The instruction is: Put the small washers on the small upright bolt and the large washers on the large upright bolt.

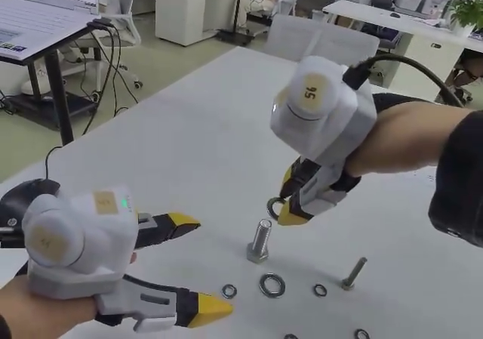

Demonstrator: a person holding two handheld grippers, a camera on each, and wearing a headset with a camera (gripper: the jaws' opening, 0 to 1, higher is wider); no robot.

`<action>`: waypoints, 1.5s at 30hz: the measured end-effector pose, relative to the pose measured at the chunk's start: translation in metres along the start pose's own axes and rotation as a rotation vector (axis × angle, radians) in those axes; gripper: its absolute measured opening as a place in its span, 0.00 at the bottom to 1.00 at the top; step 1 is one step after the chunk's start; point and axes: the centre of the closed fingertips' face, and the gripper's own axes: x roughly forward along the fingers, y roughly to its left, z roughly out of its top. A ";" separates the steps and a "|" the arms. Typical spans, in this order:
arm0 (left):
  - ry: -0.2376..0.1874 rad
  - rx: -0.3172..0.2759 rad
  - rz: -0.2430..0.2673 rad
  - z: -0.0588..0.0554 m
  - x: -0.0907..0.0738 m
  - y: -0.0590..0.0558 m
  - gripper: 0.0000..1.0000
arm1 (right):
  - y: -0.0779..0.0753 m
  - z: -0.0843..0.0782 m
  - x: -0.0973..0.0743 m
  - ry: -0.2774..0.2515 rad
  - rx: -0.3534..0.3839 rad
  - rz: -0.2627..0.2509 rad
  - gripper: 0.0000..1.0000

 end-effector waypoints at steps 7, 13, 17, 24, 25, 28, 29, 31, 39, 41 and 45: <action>0.001 -0.012 -0.002 -0.004 0.002 0.001 0.70 | 0.002 0.001 0.010 0.011 -0.007 0.025 0.23; 0.002 -0.014 -0.005 -0.004 0.003 0.000 0.70 | 0.002 0.001 0.019 0.025 -0.010 0.049 0.23; 0.004 -0.015 -0.007 -0.005 0.004 0.000 0.69 | 0.003 0.000 0.022 0.031 -0.010 0.063 0.23; 0.010 -0.013 -0.008 -0.005 0.004 -0.002 0.69 | 0.005 -0.001 0.027 0.044 -0.014 0.083 0.23; 0.012 -0.013 -0.007 -0.005 0.003 -0.002 0.69 | 0.004 0.000 0.028 0.041 -0.012 0.084 0.23; 0.014 -0.013 -0.005 -0.005 0.003 -0.002 0.69 | 0.005 -0.001 0.030 0.050 -0.013 0.094 0.23; 0.015 -0.013 -0.005 -0.005 0.003 -0.002 0.69 | 0.006 -0.002 0.032 0.054 -0.013 0.098 0.23; 0.015 -0.015 -0.003 -0.005 0.003 -0.003 0.69 | 0.007 -0.004 0.033 0.058 -0.015 0.103 0.23; 0.019 -0.016 0.000 -0.005 0.002 -0.002 0.68 | 0.007 -0.005 0.042 0.071 -0.022 0.114 0.23; 0.020 -0.016 0.001 -0.005 0.002 -0.002 0.68 | 0.007 -0.006 0.043 0.076 -0.023 0.116 0.23; 0.021 -0.016 0.003 -0.005 0.002 -0.002 0.68 | 0.005 -0.006 0.048 0.077 -0.018 0.123 0.23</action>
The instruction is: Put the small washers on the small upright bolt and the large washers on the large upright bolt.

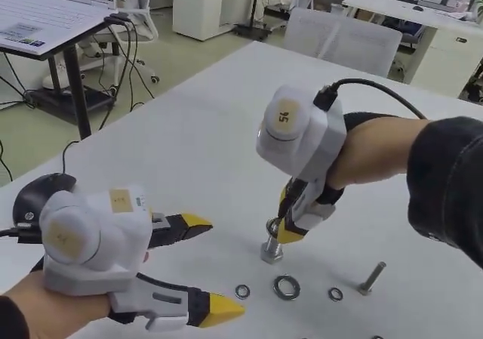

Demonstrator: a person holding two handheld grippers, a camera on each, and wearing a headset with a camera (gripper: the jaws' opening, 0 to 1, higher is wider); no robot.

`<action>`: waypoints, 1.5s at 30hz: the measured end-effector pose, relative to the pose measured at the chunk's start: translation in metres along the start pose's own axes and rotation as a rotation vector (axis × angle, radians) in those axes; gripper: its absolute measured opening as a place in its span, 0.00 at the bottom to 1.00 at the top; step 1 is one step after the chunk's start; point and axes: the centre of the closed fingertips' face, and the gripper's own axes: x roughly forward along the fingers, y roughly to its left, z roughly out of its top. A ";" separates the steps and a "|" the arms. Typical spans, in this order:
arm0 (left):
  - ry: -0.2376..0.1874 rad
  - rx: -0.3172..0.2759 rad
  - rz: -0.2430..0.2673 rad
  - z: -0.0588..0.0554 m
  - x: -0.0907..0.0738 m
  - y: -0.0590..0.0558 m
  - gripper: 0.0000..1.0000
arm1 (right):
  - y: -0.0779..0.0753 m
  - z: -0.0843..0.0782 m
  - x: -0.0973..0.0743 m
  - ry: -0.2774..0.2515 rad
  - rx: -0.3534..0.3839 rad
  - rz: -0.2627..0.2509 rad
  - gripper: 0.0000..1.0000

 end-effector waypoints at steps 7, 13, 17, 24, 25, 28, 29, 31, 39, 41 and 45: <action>0.000 -0.001 0.002 0.001 0.000 0.001 0.68 | 0.000 -0.002 0.009 0.012 -0.002 0.006 0.23; 0.000 -0.002 0.000 0.001 0.001 0.002 0.67 | 0.000 -0.005 0.021 0.017 0.006 0.012 0.24; 0.000 -0.001 -0.002 0.001 0.001 0.002 0.67 | 0.001 -0.007 0.027 0.022 0.012 0.017 0.24; 0.000 -0.003 -0.003 0.001 0.001 0.002 0.67 | 0.002 -0.008 0.035 0.019 0.017 0.017 0.24; 0.000 -0.003 -0.003 0.001 0.001 0.002 0.67 | 0.003 -0.009 0.036 0.022 0.019 0.021 0.24; -0.001 -0.004 -0.003 0.001 0.001 0.002 0.67 | 0.002 -0.009 0.038 0.017 0.027 0.019 0.24; -0.001 -0.004 -0.003 0.000 0.001 0.002 0.67 | 0.002 -0.009 0.037 0.016 0.025 0.019 0.24; 0.002 -0.003 -0.005 0.000 0.001 0.002 0.67 | 0.002 -0.009 0.037 0.017 0.025 0.019 0.24; 0.002 -0.004 -0.006 0.000 0.002 0.001 0.66 | 0.003 -0.010 0.038 0.016 0.021 0.023 0.24; 0.003 -0.005 -0.006 -0.001 0.002 0.001 0.66 | 0.004 -0.012 0.038 0.028 0.010 0.025 0.25; 0.003 -0.006 -0.008 -0.001 0.003 0.001 0.66 | 0.004 -0.012 0.038 0.025 0.012 0.021 0.29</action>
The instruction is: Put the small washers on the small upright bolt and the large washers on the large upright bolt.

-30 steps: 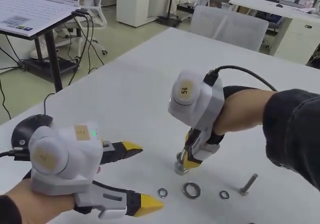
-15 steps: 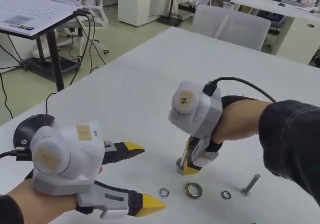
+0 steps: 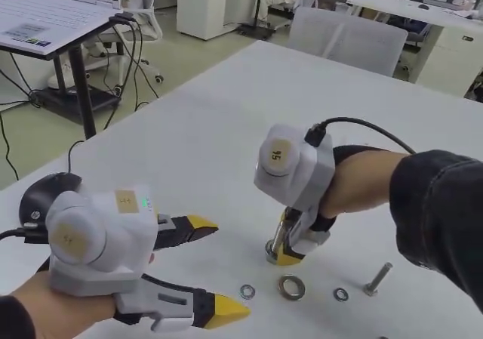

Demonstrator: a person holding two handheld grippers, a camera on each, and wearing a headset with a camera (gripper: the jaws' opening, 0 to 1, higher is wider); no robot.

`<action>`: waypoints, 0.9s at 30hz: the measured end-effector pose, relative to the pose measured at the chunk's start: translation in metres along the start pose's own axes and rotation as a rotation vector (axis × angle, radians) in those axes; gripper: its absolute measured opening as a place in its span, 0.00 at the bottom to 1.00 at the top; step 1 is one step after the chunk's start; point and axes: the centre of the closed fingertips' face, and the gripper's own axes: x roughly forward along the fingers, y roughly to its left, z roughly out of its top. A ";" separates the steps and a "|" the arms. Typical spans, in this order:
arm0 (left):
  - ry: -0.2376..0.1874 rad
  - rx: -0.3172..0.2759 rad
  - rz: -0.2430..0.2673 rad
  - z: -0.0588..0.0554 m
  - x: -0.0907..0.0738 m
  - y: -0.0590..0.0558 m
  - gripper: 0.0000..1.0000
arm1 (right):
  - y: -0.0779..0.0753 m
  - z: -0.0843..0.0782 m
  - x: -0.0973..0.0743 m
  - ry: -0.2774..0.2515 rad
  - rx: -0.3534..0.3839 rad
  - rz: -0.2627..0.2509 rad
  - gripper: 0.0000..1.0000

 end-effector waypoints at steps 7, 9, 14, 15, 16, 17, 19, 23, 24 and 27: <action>0.002 0.001 -0.003 -0.001 0.000 -0.001 0.66 | 0.001 -0.005 -0.002 -0.003 0.016 0.001 0.31; 0.002 0.000 -0.004 -0.001 0.000 -0.001 0.66 | 0.000 -0.008 -0.003 -0.003 0.030 0.002 0.32; 0.003 0.002 -0.007 -0.001 0.000 -0.002 0.66 | 0.003 -0.015 -0.004 -0.003 0.059 0.016 0.32; 0.004 0.002 -0.008 -0.002 0.000 -0.002 0.66 | 0.004 -0.016 -0.004 -0.004 0.061 0.015 0.32; 0.004 0.001 -0.008 -0.002 0.000 -0.003 0.66 | 0.004 -0.017 -0.004 -0.005 0.063 0.014 0.32; 0.004 0.002 -0.008 -0.002 0.000 -0.003 0.66 | 0.005 -0.018 -0.004 -0.005 0.067 0.017 0.33; 0.006 0.002 -0.010 -0.002 0.000 -0.003 0.66 | 0.007 -0.020 -0.004 -0.007 0.076 0.021 0.33; 0.009 0.004 -0.015 -0.002 0.001 -0.004 0.65 | 0.011 -0.025 -0.004 -0.003 0.091 0.027 0.34; 0.009 0.005 -0.016 -0.002 0.001 -0.005 0.65 | 0.013 -0.026 -0.003 -0.004 0.093 0.030 0.34; 0.009 0.006 -0.017 -0.002 0.001 -0.005 0.65 | 0.017 -0.028 -0.003 0.001 0.099 0.039 0.35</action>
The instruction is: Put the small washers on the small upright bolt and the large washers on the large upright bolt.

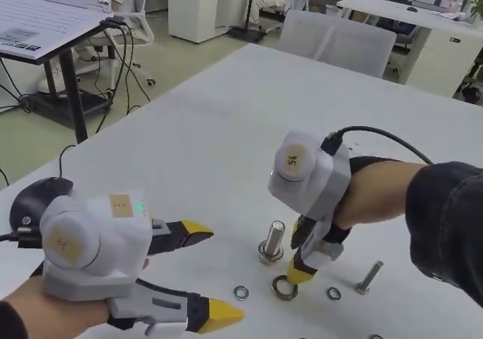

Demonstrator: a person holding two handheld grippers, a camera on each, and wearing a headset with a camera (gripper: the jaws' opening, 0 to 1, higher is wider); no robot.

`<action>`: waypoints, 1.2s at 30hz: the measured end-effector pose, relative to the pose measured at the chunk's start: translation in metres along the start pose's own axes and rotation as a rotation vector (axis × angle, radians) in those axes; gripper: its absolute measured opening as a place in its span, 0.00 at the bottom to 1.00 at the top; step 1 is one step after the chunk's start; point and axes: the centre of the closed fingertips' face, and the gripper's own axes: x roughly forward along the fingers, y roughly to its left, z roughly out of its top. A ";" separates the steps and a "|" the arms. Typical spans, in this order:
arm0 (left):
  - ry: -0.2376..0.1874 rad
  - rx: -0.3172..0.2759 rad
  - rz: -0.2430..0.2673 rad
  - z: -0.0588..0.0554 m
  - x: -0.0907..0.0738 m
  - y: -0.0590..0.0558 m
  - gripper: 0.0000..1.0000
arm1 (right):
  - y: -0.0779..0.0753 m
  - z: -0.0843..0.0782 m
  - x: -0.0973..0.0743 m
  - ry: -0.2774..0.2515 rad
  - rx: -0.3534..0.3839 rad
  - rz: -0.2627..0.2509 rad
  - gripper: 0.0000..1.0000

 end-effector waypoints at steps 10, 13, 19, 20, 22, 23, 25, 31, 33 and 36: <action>-0.004 0.005 -0.001 0.002 -0.001 0.000 0.65 | 0.013 -0.003 0.000 -0.006 0.007 0.013 0.37; -0.005 0.008 -0.001 0.003 -0.001 0.000 0.65 | 0.018 -0.003 0.002 -0.006 0.010 0.020 0.37; -0.008 0.012 0.000 0.005 -0.002 -0.001 0.65 | 0.026 -0.003 0.006 -0.009 0.010 0.026 0.37; -0.008 0.014 -0.001 0.005 -0.002 -0.001 0.65 | 0.027 -0.002 0.007 -0.011 0.009 0.026 0.37; -0.009 0.015 -0.001 0.006 -0.002 -0.001 0.64 | 0.027 -0.001 0.007 -0.012 0.010 0.026 0.37; -0.009 0.015 0.000 0.006 -0.003 -0.001 0.64 | 0.028 0.000 0.008 -0.012 0.009 0.026 0.37; -0.011 0.014 0.001 0.006 -0.003 -0.001 0.64 | 0.028 0.001 0.008 -0.013 0.005 0.025 0.37; -0.012 0.013 0.003 0.007 -0.003 -0.001 0.64 | 0.029 0.004 0.010 -0.008 -0.004 0.023 0.37; -0.013 0.012 0.003 0.007 -0.003 0.000 0.64 | 0.029 0.005 0.010 -0.012 -0.004 0.023 0.37; -0.013 0.011 0.001 0.007 -0.003 -0.001 0.64 | 0.028 0.005 0.011 -0.008 -0.010 0.011 0.36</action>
